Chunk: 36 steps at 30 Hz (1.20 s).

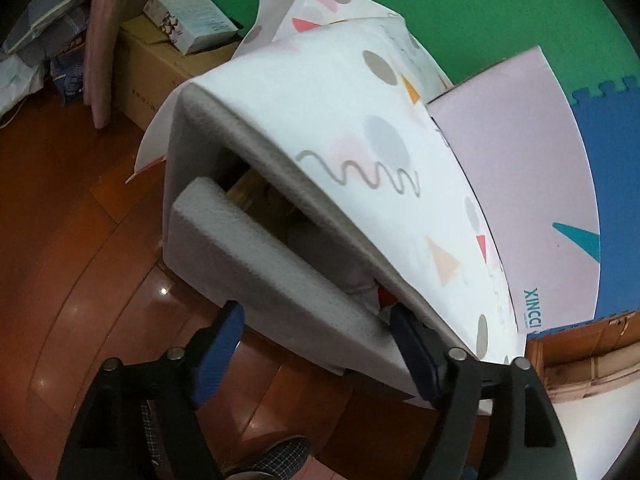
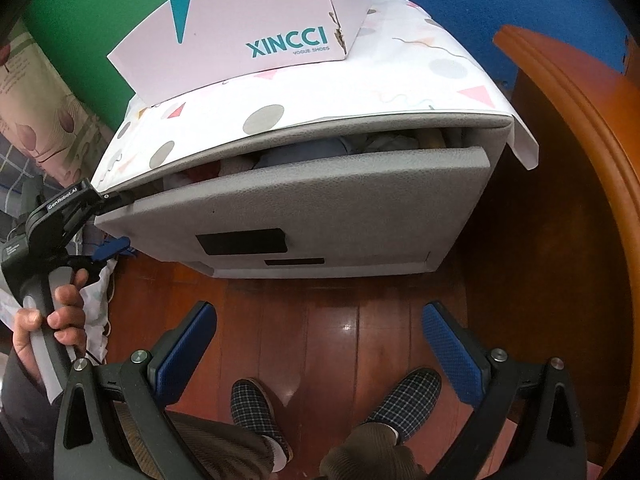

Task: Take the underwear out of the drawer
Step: 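Hook the left tool on the drawer front and pull it open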

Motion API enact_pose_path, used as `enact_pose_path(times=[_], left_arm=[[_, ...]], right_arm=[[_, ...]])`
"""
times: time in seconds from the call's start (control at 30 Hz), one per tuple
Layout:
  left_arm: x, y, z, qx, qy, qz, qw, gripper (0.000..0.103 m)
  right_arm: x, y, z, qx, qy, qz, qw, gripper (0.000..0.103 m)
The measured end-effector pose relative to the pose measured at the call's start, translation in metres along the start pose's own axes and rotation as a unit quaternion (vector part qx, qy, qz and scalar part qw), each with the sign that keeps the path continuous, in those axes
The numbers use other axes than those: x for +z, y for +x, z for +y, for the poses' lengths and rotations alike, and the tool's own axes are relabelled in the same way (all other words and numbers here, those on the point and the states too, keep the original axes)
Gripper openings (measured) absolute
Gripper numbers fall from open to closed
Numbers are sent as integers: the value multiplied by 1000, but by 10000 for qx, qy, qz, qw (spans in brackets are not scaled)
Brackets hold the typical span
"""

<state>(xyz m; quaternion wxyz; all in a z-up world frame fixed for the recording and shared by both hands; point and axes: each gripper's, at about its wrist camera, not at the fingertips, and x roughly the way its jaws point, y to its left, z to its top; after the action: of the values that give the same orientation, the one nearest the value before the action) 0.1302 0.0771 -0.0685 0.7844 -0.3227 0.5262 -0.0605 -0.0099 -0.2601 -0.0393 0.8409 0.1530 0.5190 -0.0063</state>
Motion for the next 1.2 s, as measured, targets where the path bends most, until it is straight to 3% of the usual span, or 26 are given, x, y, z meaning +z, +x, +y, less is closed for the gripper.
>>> enact_pose_path(times=[0.17, 0.43, 0.67, 1.0, 1.03, 1.07, 1.1, 1.13, 1.17, 1.2], left_arm=[[-4, 8, 8, 97, -63, -110, 9999, 103], [-5, 12, 14, 11, 33, -46, 10000, 103], [-12, 2, 14, 237, 270, 177, 9992, 103], [-47, -31, 13, 770, 971, 571, 9906, 103], [-53, -29, 14, 1070, 1102, 687, 9857, 102], [-63, -18, 19, 1892, 1324, 901, 9688, 100], [-65, -9, 23, 2121, 1372, 1154, 9607, 81], [-64, -11, 39, 1416, 928, 1390, 9757, 51], [-60, -26, 54, 916, 317, 1210, 9879, 22], [-57, -37, 55, 980, 247, 998, 9899, 23]], right_arm=[[0, 0, -1, -4, 33, 3, 10000, 102], [0, 0, -1, -52, 31, -11, 10000, 102], [0, -2, -4, -50, 39, -69, 10000, 102], [-2, -13, -8, 170, 78, -312, 9993, 102], [-2, -15, -8, 220, 77, -350, 9991, 102], [-2, -16, -8, 216, 85, -383, 9990, 102], [-2, -17, -9, 277, 101, -418, 9987, 102], [-2, -19, -9, 397, 124, -456, 9981, 102], [-4, -21, -9, 446, 145, -495, 9977, 102], [-4, -23, -8, 439, 163, -551, 9974, 102]])
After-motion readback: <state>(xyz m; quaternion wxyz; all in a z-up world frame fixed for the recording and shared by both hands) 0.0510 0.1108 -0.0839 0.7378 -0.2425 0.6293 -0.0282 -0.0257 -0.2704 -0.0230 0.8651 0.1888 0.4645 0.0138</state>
